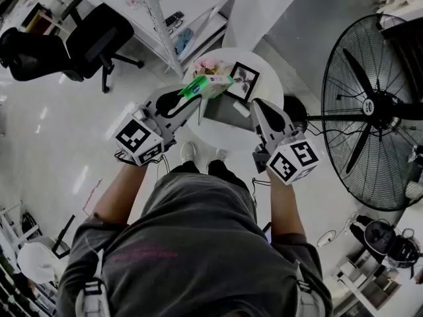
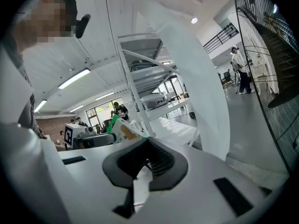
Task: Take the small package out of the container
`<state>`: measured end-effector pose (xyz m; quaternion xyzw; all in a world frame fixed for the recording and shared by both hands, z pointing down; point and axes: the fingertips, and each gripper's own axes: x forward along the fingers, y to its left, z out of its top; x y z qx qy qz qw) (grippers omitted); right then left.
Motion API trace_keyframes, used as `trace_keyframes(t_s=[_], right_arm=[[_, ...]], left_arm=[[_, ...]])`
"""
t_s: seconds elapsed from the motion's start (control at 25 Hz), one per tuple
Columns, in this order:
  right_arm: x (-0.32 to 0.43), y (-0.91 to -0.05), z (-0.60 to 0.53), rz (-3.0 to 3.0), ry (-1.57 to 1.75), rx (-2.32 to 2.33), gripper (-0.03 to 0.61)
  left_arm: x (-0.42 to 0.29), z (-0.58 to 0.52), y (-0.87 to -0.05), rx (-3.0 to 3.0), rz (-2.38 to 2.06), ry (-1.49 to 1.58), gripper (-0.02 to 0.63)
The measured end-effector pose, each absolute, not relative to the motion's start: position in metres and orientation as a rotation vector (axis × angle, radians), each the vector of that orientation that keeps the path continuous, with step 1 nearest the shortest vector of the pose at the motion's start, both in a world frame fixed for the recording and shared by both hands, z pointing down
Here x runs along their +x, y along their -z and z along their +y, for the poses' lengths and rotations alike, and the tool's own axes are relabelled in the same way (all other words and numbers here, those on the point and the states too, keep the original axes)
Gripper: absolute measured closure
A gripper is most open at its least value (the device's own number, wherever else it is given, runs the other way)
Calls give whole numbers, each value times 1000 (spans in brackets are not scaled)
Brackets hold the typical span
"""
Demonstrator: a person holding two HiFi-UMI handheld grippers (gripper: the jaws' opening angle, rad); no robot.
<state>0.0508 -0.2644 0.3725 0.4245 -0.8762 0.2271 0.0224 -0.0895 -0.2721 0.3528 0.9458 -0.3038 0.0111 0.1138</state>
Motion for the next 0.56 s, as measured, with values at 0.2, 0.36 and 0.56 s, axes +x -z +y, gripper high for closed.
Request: trace_keyframes(t_s=[0.2, 0.36, 0.56], right_arm=[[53, -376, -266, -2713, -714, 1305, 557], [57, -380, -266, -2714, -719, 1292, 557], [64, -384, -267, -2718, -728, 1284, 557]], left_arm=[[-86, -273, -357, 2766, -893, -50, 509], [-80, -273, -361, 2759, -898, -65, 509], [-72, -274, -365, 2759, -902, -76, 509]])
